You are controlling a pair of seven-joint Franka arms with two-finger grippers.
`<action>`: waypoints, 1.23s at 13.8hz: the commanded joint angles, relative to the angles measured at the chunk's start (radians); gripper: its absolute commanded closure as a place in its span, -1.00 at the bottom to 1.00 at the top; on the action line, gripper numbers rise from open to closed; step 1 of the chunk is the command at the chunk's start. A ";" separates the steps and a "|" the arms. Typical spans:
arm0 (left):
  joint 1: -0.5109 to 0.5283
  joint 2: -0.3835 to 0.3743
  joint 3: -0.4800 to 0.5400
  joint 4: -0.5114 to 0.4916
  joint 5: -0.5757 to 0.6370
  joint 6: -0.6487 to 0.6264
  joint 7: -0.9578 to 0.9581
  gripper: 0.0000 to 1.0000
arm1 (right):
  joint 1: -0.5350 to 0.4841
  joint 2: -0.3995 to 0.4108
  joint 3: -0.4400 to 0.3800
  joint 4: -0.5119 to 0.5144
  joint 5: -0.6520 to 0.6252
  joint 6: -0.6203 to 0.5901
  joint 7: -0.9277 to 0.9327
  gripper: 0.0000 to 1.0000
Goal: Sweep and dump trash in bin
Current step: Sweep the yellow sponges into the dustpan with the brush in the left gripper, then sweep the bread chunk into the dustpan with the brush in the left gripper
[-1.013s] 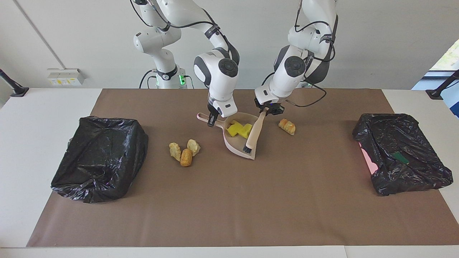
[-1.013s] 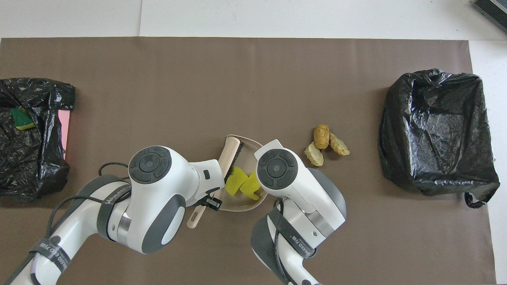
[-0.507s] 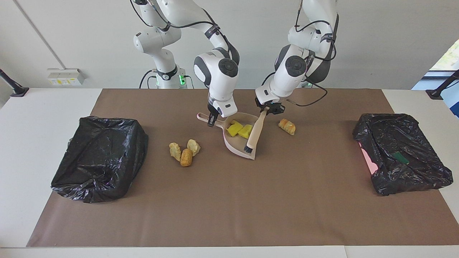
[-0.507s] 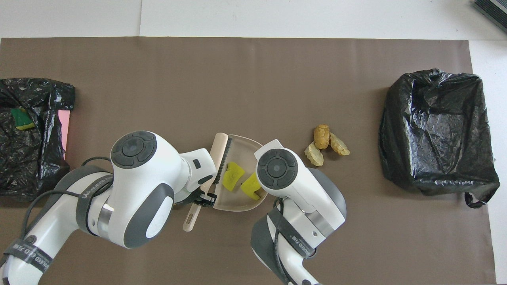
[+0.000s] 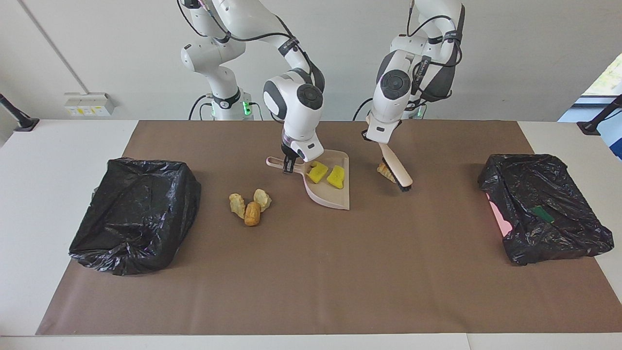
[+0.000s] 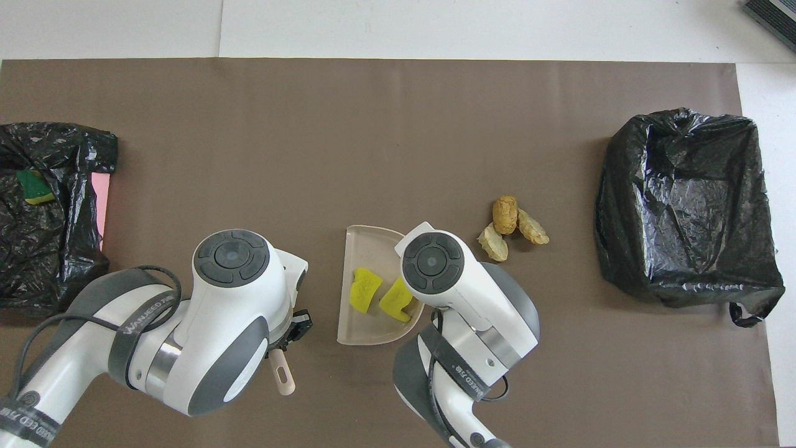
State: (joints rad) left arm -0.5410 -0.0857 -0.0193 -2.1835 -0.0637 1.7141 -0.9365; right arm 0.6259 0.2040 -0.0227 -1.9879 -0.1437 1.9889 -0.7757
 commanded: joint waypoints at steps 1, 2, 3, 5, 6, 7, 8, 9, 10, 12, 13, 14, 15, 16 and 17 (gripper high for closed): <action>-0.008 -0.112 0.001 -0.152 0.018 0.050 -0.120 1.00 | -0.002 0.011 0.001 0.007 -0.017 0.022 -0.023 1.00; -0.008 -0.141 0.001 -0.209 0.015 0.083 -0.122 1.00 | -0.002 0.011 0.001 0.007 -0.017 0.022 -0.023 1.00; -0.008 -0.164 0.001 -0.249 0.007 0.093 -0.114 1.00 | -0.003 0.011 0.001 0.007 -0.017 0.022 -0.023 1.00; -0.008 -0.164 0.001 -0.275 -0.054 0.129 -0.114 1.00 | -0.003 0.011 0.001 0.007 -0.017 0.022 -0.023 1.00; -0.008 -0.157 0.001 -0.277 -0.094 0.172 -0.117 1.00 | -0.003 0.011 0.001 0.007 -0.017 0.022 -0.022 1.00; -0.010 -0.137 0.001 -0.275 -0.120 0.212 -0.128 1.00 | -0.003 0.011 0.001 0.007 -0.017 0.022 -0.020 1.00; -0.013 -0.119 -0.002 -0.283 -0.134 0.252 -0.130 1.00 | -0.003 0.011 0.001 0.007 -0.017 0.022 -0.019 1.00; -0.026 -0.114 -0.001 -0.288 -0.152 0.286 -0.128 1.00 | -0.002 0.011 0.001 0.007 -0.017 0.022 -0.019 1.00; -0.039 -0.103 -0.001 -0.286 -0.180 0.330 -0.117 1.00 | -0.002 0.011 0.001 0.007 -0.017 0.022 -0.019 1.00; -0.086 -0.094 -0.001 -0.282 -0.212 0.415 -0.020 1.00 | -0.002 0.011 0.001 0.007 -0.017 0.022 -0.019 1.00; -0.100 -0.088 -0.001 -0.277 -0.232 0.430 0.037 1.00 | -0.002 0.011 0.001 0.007 -0.017 0.022 -0.017 1.00; -0.115 -0.085 -0.002 -0.275 -0.241 0.439 0.098 1.00 | -0.002 0.011 0.001 0.009 -0.017 0.022 -0.017 1.00; -0.149 -0.088 -0.002 -0.275 -0.242 0.446 0.172 1.00 | -0.002 0.011 0.001 0.009 -0.017 0.022 -0.017 1.00; -0.164 -0.089 -0.002 -0.275 -0.248 0.447 0.252 1.00 | -0.002 0.011 0.001 0.009 -0.017 0.022 -0.017 1.00; -0.178 -0.091 -0.004 -0.274 -0.261 0.446 0.321 1.00 | -0.002 0.011 0.001 0.009 -0.017 0.022 -0.016 1.00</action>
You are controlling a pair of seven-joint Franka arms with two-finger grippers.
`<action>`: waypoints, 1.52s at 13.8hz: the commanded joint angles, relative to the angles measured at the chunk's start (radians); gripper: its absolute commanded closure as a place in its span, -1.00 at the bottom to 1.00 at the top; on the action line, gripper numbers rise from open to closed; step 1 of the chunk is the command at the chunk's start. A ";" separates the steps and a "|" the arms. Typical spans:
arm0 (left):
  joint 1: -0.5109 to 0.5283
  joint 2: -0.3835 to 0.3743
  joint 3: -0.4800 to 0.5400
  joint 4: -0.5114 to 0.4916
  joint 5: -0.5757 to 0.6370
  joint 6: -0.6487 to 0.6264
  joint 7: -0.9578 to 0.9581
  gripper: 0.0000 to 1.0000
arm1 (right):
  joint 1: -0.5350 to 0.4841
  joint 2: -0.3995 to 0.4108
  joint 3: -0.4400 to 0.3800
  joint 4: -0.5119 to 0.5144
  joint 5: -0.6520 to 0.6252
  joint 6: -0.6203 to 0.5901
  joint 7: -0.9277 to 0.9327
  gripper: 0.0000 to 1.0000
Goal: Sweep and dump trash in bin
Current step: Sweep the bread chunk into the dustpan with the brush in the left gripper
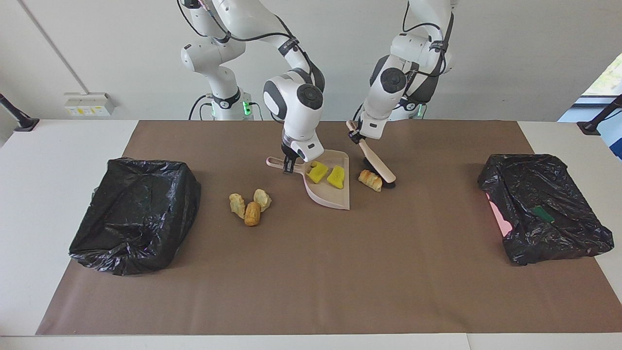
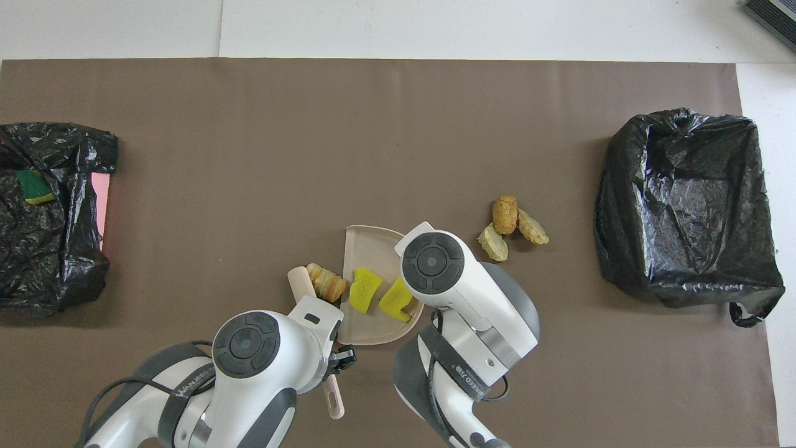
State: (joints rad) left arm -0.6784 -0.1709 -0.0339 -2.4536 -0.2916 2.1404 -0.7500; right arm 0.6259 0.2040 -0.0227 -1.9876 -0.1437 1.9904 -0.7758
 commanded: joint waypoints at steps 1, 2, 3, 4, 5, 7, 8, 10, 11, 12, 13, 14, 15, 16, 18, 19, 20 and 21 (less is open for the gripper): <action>-0.070 -0.006 0.009 0.004 -0.038 0.018 0.167 1.00 | -0.002 0.011 0.001 0.009 -0.017 0.021 -0.014 1.00; -0.082 -0.001 0.009 0.016 -0.038 0.016 0.179 1.00 | -0.002 0.011 0.001 0.009 -0.017 0.021 -0.014 1.00; -0.087 0.004 0.008 0.031 -0.038 0.016 0.219 1.00 | -0.002 0.011 0.001 0.009 -0.017 0.021 -0.014 1.00; -0.096 0.007 0.009 0.048 -0.038 0.007 0.245 1.00 | -0.002 0.011 0.001 0.009 -0.017 0.021 -0.014 1.00; -0.095 0.017 0.009 0.059 -0.037 0.003 0.247 1.00 | -0.002 0.011 0.001 0.010 -0.017 0.021 -0.014 1.00; -0.087 0.033 0.012 0.088 -0.026 -0.023 0.236 1.00 | -0.002 0.011 0.001 0.010 -0.016 0.027 -0.014 1.00; -0.076 0.031 0.016 0.096 -0.015 -0.060 0.230 1.00 | -0.002 0.012 0.001 0.010 -0.016 0.027 -0.014 1.00; -0.035 0.030 0.017 0.096 0.053 -0.096 0.215 1.00 | -0.002 0.014 0.001 0.010 -0.014 0.038 -0.014 1.00; -0.023 0.030 0.017 0.096 0.075 -0.105 0.209 1.00 | -0.002 0.014 0.001 0.009 -0.010 0.045 -0.014 1.00; -0.017 0.030 0.019 0.096 0.089 -0.131 0.207 1.00 | -0.002 0.015 0.001 0.009 -0.010 0.048 -0.014 1.00; 0.000 0.028 0.019 0.096 0.120 -0.154 0.207 1.00 | -0.002 0.015 0.001 0.009 -0.010 0.048 -0.014 1.00; 0.008 0.027 0.019 0.099 0.156 -0.177 0.205 1.00 | -0.002 0.015 0.001 0.009 -0.011 0.047 -0.014 1.00; 0.010 0.027 0.019 0.099 0.167 -0.183 0.196 1.00 | -0.002 0.015 0.001 0.009 -0.010 0.045 -0.013 1.00; 0.010 0.028 0.019 0.102 0.169 -0.185 0.186 1.00 | -0.002 0.014 0.001 0.009 -0.010 0.044 0.007 1.00; 0.035 0.024 0.020 0.122 0.170 -0.186 0.185 1.00 | -0.002 0.014 0.001 0.015 -0.010 0.036 0.035 1.00; 0.052 0.015 0.020 0.130 0.172 -0.192 0.185 1.00 | -0.006 0.002 0.001 0.018 -0.010 0.025 0.033 1.00; 0.063 0.011 0.020 0.142 0.192 -0.197 0.185 1.00 | -0.014 -0.011 0.001 0.018 -0.010 0.012 0.029 1.00; 0.065 0.010 0.020 0.150 0.207 -0.207 0.184 1.00 | -0.031 -0.031 0.001 0.020 -0.008 -0.008 0.023 1.00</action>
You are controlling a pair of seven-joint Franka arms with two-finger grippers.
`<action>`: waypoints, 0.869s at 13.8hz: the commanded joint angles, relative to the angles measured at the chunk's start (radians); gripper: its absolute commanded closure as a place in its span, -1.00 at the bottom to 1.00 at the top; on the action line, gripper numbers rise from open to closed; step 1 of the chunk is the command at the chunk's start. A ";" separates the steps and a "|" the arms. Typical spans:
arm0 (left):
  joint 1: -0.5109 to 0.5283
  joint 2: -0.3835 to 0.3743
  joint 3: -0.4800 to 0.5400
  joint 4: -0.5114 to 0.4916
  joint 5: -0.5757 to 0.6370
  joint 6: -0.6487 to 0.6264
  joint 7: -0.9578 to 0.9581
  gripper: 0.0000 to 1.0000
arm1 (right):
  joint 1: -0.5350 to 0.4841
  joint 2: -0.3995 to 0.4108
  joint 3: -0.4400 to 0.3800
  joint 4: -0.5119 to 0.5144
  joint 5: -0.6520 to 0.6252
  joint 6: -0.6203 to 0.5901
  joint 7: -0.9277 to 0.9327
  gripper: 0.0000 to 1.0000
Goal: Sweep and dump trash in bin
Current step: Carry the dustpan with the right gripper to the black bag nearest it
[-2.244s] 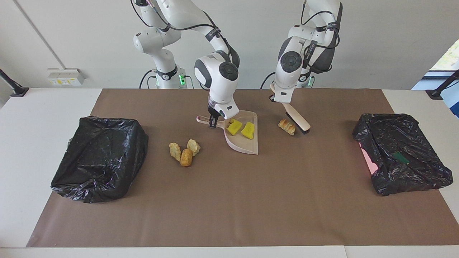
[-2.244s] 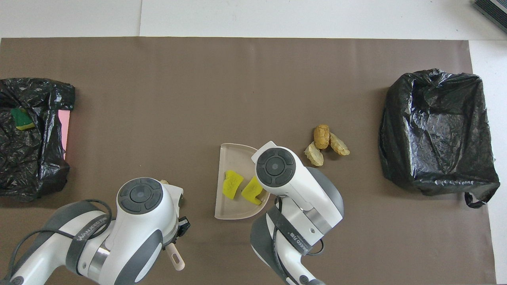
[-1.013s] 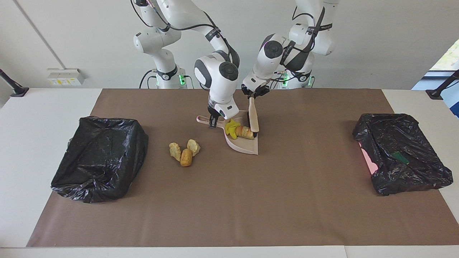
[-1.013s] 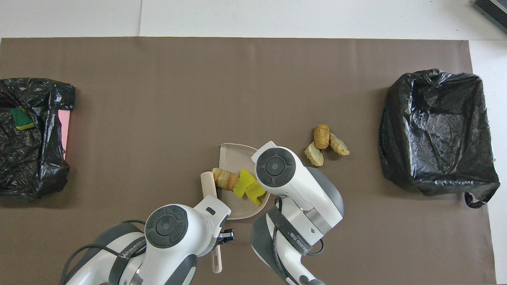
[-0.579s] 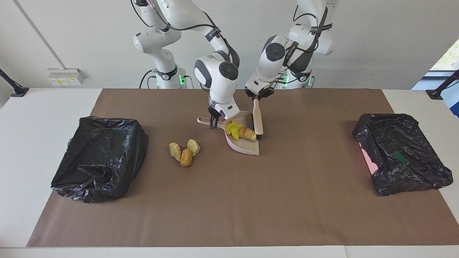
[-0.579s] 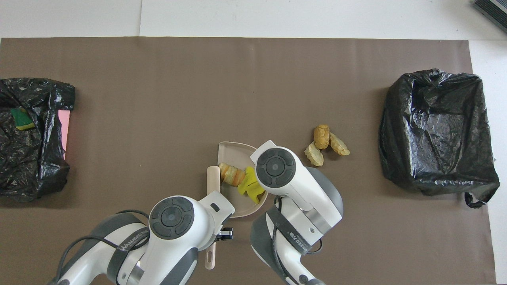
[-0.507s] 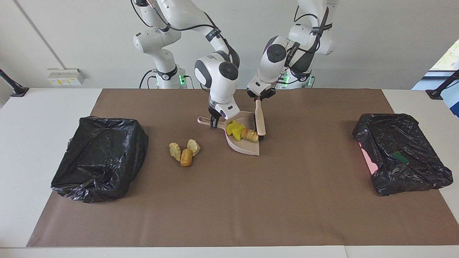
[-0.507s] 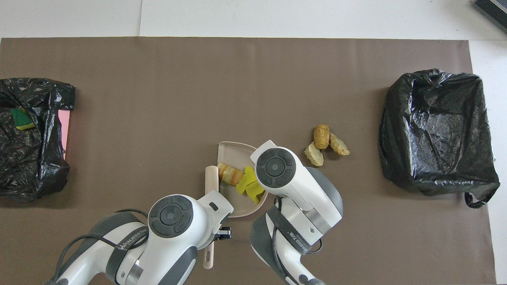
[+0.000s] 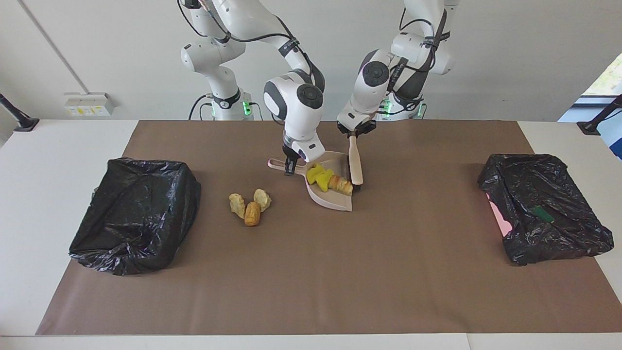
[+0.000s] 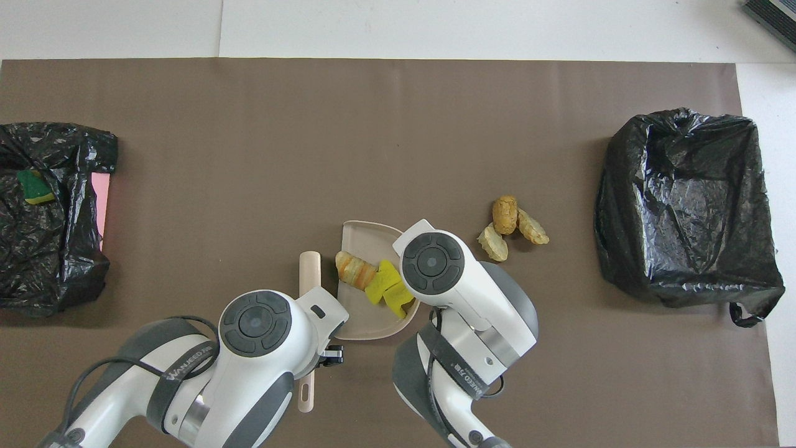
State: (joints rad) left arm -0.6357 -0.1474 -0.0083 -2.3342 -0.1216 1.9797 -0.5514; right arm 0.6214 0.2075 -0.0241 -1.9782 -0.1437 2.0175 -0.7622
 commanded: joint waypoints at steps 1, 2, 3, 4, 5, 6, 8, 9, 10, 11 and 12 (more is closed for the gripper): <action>0.025 -0.020 -0.006 0.029 0.037 -0.048 -0.022 1.00 | -0.037 -0.054 0.003 0.012 -0.008 -0.060 0.006 1.00; 0.027 -0.024 -0.009 0.023 0.037 -0.035 -0.028 1.00 | -0.054 -0.080 0.001 0.010 -0.008 -0.083 -0.002 1.00; 0.027 -0.026 -0.010 0.021 0.039 -0.021 -0.027 1.00 | -0.083 -0.106 0.001 0.012 -0.008 -0.101 -0.020 1.00; 0.027 -0.026 -0.010 0.018 0.039 0.000 -0.027 1.00 | -0.109 -0.144 0.001 0.012 -0.004 -0.129 -0.038 1.00; 0.025 -0.030 -0.012 0.012 0.039 0.005 -0.027 1.00 | -0.139 -0.178 -0.002 0.016 0.007 -0.166 -0.061 1.00; 0.019 -0.038 -0.012 0.003 0.039 0.005 -0.027 1.00 | -0.173 -0.206 -0.004 0.021 0.009 -0.193 -0.095 1.00; 0.011 -0.040 -0.015 0.003 0.039 0.008 -0.027 1.00 | -0.250 -0.259 -0.008 0.042 0.009 -0.256 -0.159 1.00; 0.007 -0.040 -0.018 0.003 0.036 0.013 -0.030 1.00 | -0.299 -0.284 -0.010 0.054 0.010 -0.278 -0.195 1.00; -0.005 -0.040 -0.018 0.003 0.036 0.013 -0.031 1.00 | -0.357 -0.302 -0.011 0.062 0.010 -0.296 -0.239 1.00; -0.039 -0.049 -0.018 0.001 0.033 0.008 -0.039 1.00 | -0.417 -0.313 -0.011 0.070 0.010 -0.305 -0.288 1.00; -0.065 -0.053 -0.018 0.003 0.033 -0.002 -0.080 1.00 | -0.480 -0.318 -0.013 0.077 0.010 -0.312 -0.343 1.00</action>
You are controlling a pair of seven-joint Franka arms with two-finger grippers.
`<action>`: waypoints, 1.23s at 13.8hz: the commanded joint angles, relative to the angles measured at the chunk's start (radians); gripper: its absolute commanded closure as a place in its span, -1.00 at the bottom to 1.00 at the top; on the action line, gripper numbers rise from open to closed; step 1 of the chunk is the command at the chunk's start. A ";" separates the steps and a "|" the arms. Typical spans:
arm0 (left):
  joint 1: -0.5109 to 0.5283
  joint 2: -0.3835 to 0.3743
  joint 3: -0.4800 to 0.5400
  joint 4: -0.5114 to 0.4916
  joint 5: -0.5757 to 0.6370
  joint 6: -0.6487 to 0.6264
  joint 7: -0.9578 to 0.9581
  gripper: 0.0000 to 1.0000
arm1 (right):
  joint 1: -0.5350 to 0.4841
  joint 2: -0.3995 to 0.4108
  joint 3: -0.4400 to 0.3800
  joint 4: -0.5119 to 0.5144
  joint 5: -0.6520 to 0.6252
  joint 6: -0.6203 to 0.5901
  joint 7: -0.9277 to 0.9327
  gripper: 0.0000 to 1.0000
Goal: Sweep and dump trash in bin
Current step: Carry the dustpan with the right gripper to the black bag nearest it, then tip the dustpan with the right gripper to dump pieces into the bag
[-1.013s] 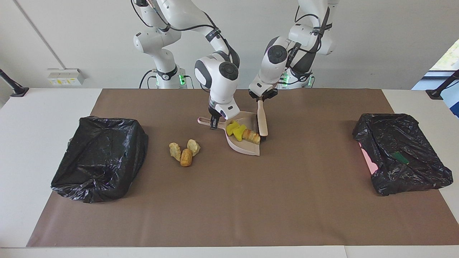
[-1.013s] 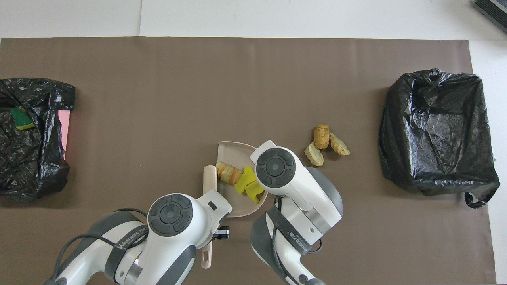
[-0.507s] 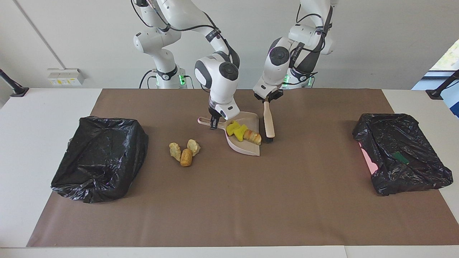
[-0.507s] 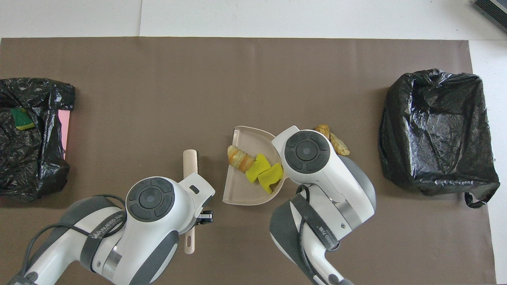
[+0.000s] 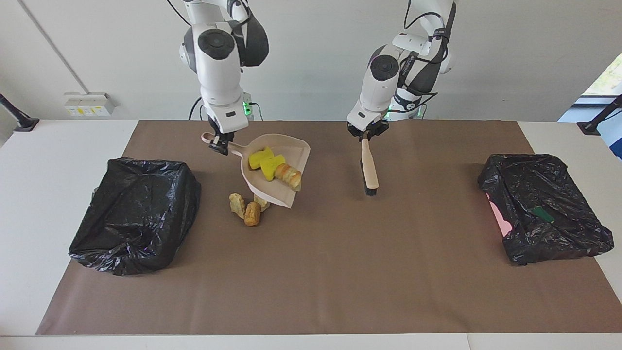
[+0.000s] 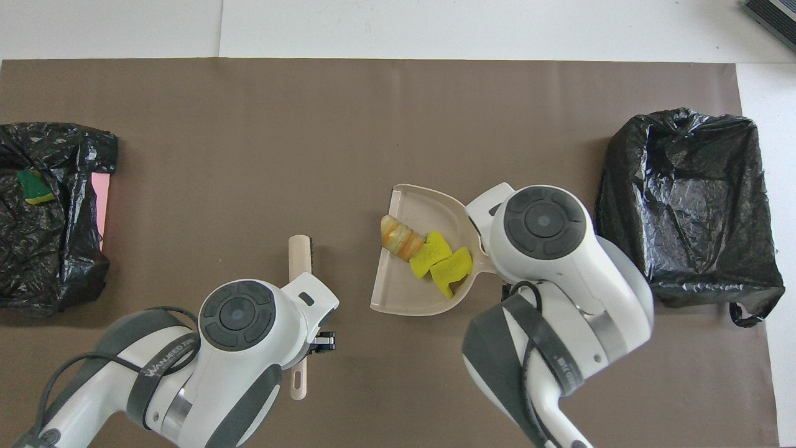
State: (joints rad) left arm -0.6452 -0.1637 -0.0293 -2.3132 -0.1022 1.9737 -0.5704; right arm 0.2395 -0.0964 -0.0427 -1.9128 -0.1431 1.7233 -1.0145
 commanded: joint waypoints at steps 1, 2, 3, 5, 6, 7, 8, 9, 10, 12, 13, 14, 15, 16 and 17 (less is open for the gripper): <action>-0.101 -0.049 0.003 -0.022 0.012 0.005 -0.150 1.00 | -0.162 -0.012 0.006 0.027 0.010 -0.019 -0.146 1.00; -0.149 -0.056 0.003 -0.026 0.012 0.008 -0.217 1.00 | -0.234 -0.009 0.003 0.031 0.010 -0.015 -0.189 1.00; -0.199 -0.056 0.003 -0.028 0.013 0.014 -0.264 1.00 | -0.312 -0.003 0.001 0.032 0.004 0.010 -0.229 1.00; -0.286 -0.057 0.003 -0.028 0.003 0.019 -0.348 1.00 | -0.396 0.004 0.000 0.032 -0.025 0.109 -0.294 1.00; -0.313 -0.059 0.003 -0.029 0.002 0.014 -0.417 1.00 | -0.434 0.020 0.000 0.037 -0.067 0.133 -0.312 1.00; -0.361 -0.068 0.003 -0.046 0.001 0.023 -0.480 1.00 | -0.475 0.033 0.000 0.037 -0.114 0.166 -0.331 1.00; -0.410 -0.072 0.003 -0.061 0.001 0.040 -0.488 1.00 | -0.512 0.050 0.000 0.037 -0.136 0.200 -0.364 1.00; -0.445 -0.074 0.003 -0.084 0.001 0.069 -0.494 1.00 | -0.540 0.067 0.000 0.037 -0.150 0.226 -0.402 1.00; -0.482 -0.079 0.003 -0.098 0.001 0.098 -0.496 1.00 | -0.558 0.082 -0.002 0.038 -0.194 0.266 -0.439 1.00; -0.523 -0.076 0.003 -0.129 -0.004 0.149 -0.497 1.00 | -0.560 0.087 0.001 0.038 -0.358 0.294 -0.464 1.00; -0.537 -0.080 0.003 -0.146 -0.011 0.166 -0.506 1.00 | -0.549 0.087 0.001 0.038 -0.427 0.311 -0.472 1.00; -0.539 -0.083 0.003 -0.149 -0.013 0.168 -0.528 1.00 | -0.545 0.095 0.001 0.038 -0.487 0.337 -0.487 1.00; -0.537 -0.085 0.003 -0.158 -0.013 0.174 -0.536 1.00 | -0.543 0.112 0.003 0.038 -0.531 0.358 -0.502 1.00; -0.537 -0.086 0.003 -0.164 -0.013 0.180 -0.536 1.00 | -0.543 0.124 0.006 0.038 -0.568 0.367 -0.507 1.00; -0.539 -0.085 0.003 -0.170 -0.013 0.189 -0.536 1.00 | -0.536 0.127 0.013 0.038 -0.620 0.367 -0.513 1.00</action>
State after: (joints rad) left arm -1.1643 -0.2053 -0.0406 -2.4379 -0.1074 2.1295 -1.0881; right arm -0.2985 0.0079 -0.0399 -1.8908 -0.6874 2.0743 -1.4908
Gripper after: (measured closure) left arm 0.731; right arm 0.687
